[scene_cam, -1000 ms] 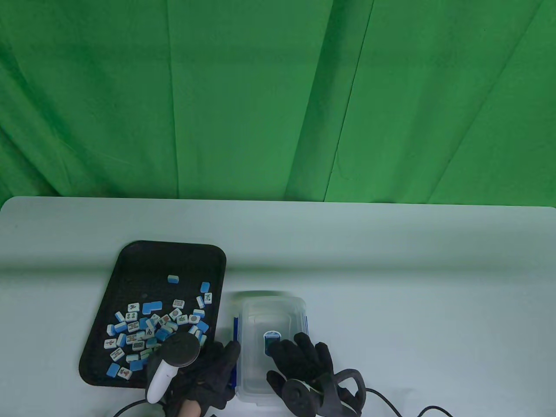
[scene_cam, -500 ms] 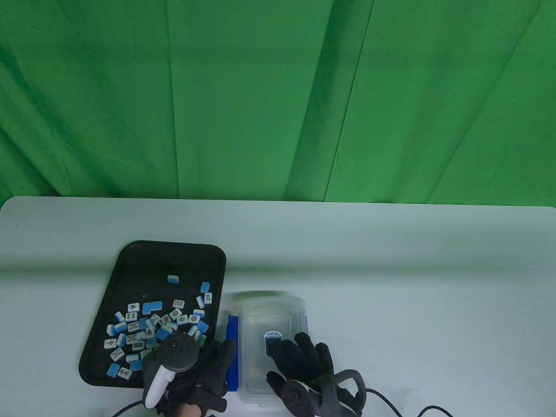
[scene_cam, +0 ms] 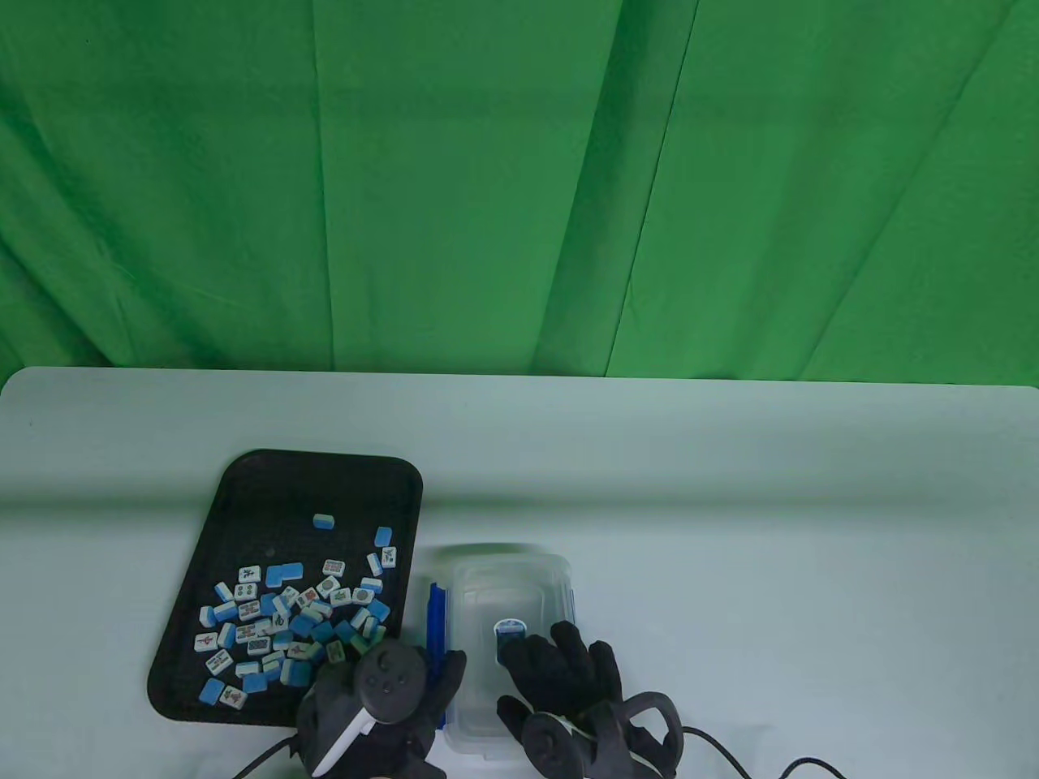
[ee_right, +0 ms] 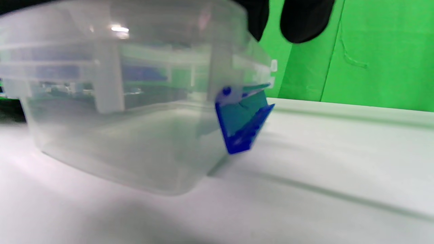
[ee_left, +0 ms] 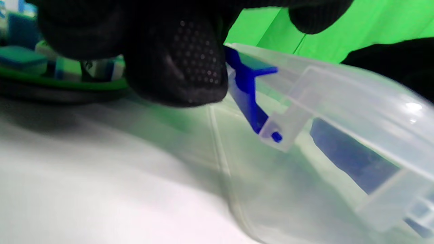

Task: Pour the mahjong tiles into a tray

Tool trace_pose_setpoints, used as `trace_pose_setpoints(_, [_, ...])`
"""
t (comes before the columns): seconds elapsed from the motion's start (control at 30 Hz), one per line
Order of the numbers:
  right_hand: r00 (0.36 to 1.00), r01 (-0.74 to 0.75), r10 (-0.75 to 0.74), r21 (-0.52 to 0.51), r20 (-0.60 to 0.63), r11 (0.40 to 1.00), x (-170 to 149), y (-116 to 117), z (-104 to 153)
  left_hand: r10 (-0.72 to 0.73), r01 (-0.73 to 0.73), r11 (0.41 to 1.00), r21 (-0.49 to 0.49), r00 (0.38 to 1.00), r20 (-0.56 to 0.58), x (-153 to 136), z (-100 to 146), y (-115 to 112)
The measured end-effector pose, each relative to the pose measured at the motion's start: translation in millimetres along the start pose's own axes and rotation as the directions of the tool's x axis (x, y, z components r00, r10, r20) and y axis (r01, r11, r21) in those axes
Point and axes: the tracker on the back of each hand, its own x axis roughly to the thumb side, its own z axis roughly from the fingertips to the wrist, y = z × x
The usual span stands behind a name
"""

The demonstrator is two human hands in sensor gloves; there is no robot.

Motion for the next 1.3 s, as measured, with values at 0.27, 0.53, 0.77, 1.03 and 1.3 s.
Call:
trace_pose_setpoints(0.27, [1.0,-0.002,0.002,0.006,0.0,1.0,0.7,0.6,-0.2,-0.08,0.08,0.997,0.009,0.997,0.014,10.9,2.8,-3.4])
trace_pose_setpoints(0.53, [1.0,-0.007,0.007,0.012,0.0,1.0,1.4,1.2,-0.4,-0.097,0.096,0.995,-0.025,0.995,-0.007,13.7,1.2,-6.4])
trace_pose_setpoints(0.77, [1.0,-0.01,0.01,0.015,-0.001,1.0,1.8,1.6,-0.6,-0.189,0.189,0.982,0.005,0.982,-0.019,25.3,3.1,-7.4])
trace_pose_setpoints(1.03, [1.0,-0.009,0.009,0.017,-0.002,1.0,2.1,2.0,-0.9,-0.229,0.229,0.973,0.018,0.973,-0.024,29.7,3.3,-7.7])
trace_pose_setpoints(1.3, [1.0,-0.008,0.008,0.018,-0.002,1.0,2.1,2.2,-0.8,-0.289,0.289,0.956,0.044,0.957,-0.018,36.7,4.7,-10.0])
